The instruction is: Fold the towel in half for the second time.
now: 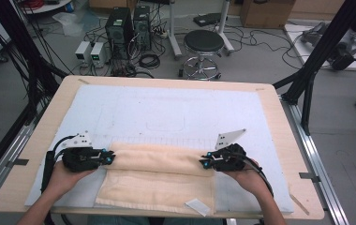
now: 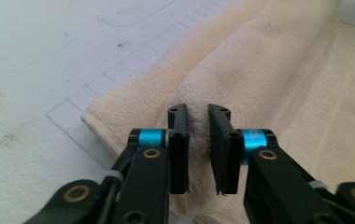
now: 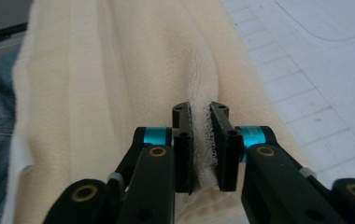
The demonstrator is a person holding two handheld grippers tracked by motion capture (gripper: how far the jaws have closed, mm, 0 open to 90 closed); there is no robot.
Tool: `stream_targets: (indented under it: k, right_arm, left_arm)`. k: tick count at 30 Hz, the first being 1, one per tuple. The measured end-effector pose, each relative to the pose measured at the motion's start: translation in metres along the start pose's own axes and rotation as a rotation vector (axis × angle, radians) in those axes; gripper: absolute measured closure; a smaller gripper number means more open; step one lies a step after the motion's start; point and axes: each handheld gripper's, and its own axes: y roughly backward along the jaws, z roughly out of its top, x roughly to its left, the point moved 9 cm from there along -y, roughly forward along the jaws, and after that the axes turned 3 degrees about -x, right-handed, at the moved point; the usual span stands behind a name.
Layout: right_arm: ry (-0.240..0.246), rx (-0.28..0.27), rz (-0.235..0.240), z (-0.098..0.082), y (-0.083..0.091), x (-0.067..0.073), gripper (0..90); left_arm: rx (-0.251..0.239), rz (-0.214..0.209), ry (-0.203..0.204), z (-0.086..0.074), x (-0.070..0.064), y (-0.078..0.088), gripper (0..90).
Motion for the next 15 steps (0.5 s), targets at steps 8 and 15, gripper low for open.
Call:
stream_targets:
  k: [8,15]
  right_arm:
    - [0.062,-0.103,-0.001,0.019,0.034,0.034,82.9]
    - [0.116,-0.114,0.107,0.01,0.05,0.08,72.1]
  left_arm:
    - [-0.095,0.012,-0.074,0.014,-0.029,0.038,81.7]
    - [-0.087,-0.112,-0.094,-0.009,-0.065,0.063,71.3]
